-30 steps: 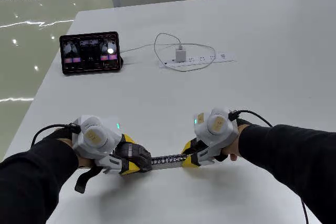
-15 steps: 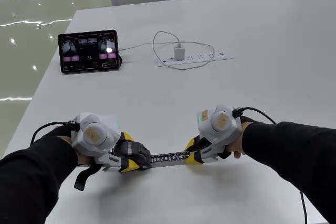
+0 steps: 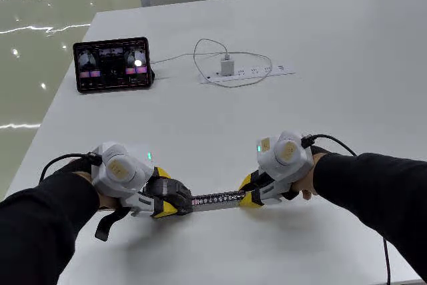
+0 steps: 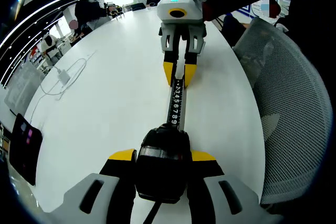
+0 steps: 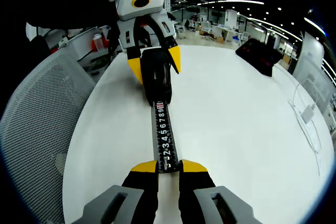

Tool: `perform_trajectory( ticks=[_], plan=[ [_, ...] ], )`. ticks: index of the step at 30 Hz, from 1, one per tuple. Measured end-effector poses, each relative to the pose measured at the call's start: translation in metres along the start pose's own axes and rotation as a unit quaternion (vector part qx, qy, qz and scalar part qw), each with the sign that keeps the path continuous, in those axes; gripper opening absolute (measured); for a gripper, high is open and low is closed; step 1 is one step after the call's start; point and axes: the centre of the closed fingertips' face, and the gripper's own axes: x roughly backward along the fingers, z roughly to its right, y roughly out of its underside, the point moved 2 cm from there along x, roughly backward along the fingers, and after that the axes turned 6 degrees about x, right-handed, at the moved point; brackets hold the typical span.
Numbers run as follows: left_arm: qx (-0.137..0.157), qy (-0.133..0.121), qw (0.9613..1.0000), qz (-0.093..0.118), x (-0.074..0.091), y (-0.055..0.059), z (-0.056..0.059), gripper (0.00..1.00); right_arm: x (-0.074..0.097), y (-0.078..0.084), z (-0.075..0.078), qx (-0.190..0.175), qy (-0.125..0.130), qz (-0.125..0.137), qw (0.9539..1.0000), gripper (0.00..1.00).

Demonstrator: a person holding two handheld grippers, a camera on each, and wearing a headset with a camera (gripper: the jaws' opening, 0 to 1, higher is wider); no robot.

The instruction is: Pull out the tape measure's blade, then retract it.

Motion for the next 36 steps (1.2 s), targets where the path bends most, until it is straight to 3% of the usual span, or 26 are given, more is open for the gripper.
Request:
perform_trajectory(
  ticks=[36],
  plan=[
    [-0.002,-0.002,1.0000,0.002,0.000,0.000,0.001,0.32,0.013,0.015,0.000,-0.009,0.006,-0.002,0.9999,0.10]
  ],
)
